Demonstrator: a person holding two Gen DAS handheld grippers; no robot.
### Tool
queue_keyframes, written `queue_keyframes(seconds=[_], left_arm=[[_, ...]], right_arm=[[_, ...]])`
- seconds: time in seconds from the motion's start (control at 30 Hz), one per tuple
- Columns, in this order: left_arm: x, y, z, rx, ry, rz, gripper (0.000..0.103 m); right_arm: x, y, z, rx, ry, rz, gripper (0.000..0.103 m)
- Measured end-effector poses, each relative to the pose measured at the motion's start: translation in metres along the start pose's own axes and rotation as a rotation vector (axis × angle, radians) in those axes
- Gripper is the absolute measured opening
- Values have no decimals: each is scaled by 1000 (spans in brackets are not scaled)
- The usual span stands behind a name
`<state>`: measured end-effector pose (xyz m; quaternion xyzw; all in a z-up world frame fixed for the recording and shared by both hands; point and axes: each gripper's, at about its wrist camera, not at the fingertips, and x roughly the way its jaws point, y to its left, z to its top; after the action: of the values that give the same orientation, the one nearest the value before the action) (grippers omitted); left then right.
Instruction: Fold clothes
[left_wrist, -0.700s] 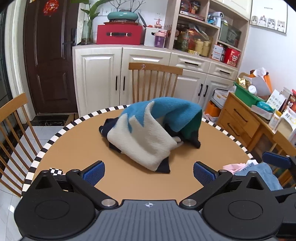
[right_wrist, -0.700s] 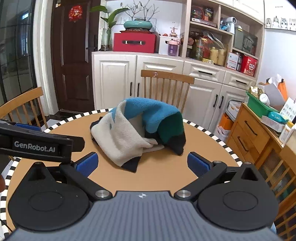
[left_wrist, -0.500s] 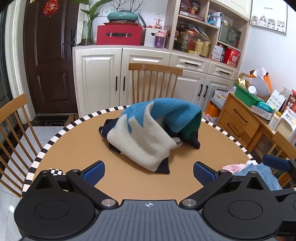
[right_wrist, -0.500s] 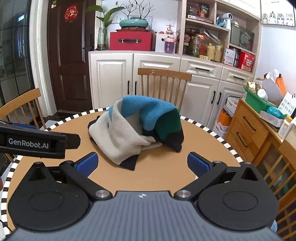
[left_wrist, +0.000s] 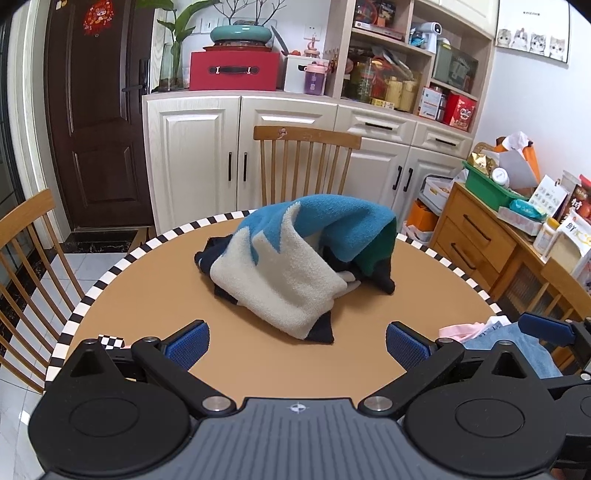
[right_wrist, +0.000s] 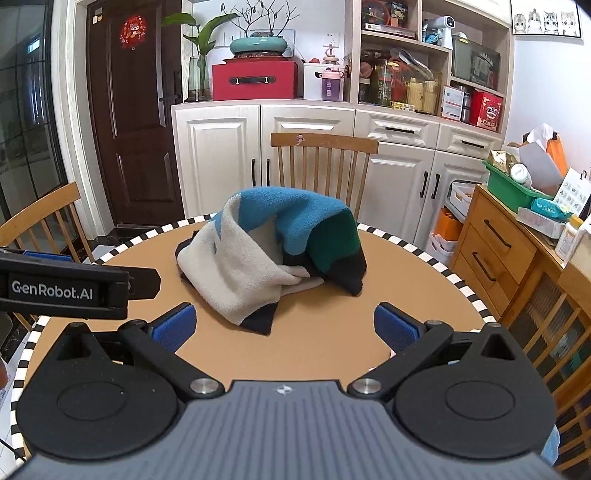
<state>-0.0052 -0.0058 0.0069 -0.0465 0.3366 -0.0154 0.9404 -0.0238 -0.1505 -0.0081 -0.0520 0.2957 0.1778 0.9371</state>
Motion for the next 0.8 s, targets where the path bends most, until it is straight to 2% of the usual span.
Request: queue_keyframes(seconds=[0.8], left_arm=[[5,1,0,-6,24,-1,103]], right_arm=[[3,1,-2,-17,14,2,103]])
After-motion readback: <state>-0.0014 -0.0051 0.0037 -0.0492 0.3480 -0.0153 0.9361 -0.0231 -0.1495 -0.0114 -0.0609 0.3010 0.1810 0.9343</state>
